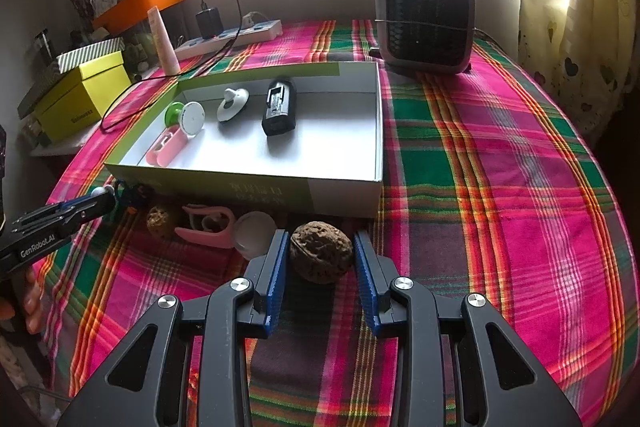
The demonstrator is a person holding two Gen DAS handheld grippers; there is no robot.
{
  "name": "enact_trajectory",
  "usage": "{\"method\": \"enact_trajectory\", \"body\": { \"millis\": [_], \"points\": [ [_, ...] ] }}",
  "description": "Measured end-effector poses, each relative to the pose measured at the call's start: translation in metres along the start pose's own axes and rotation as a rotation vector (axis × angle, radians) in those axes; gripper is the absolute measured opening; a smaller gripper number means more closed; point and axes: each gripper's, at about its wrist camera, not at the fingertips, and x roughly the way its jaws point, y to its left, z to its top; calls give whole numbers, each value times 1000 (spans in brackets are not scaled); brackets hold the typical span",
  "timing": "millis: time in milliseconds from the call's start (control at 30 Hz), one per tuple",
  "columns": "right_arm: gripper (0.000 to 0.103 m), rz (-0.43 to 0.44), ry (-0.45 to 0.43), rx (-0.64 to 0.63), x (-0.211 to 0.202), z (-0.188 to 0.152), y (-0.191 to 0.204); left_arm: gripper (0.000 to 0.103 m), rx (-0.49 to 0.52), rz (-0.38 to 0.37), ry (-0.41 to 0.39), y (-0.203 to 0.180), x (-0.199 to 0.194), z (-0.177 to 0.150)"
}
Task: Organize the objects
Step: 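Lift and carry the ball and walnut into the white box with both tools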
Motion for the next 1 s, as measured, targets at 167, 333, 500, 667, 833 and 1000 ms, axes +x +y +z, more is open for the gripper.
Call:
{"method": "enact_trajectory", "body": {
  "millis": [167, 333, 500, 667, 833, 1000],
  "points": [
    [34, 3, -21, -3, -7, 3, 1, 20, 5, -10, -19, -5, -9, 3],
    [34, 9, -44, -8, -13, 8, 3, 20, 7, -24, -34, -8, -16, 8],
    [34, 23, -53, -21, -14, 18, 7, 20, 20, -46, -53, -15, -21, 15],
    [34, 43, -59, -56, -10, 30, 19, 20, 27, -68, -58, -21, -19, 24],
    [34, 57, -59, -91, -2, 45, 27, 20, 48, -80, -62, -29, -12, 33],
    [34, 76, -55, -111, 9, 58, 29, 20, 67, -94, -53, -38, -1, 41]
  ]
}}
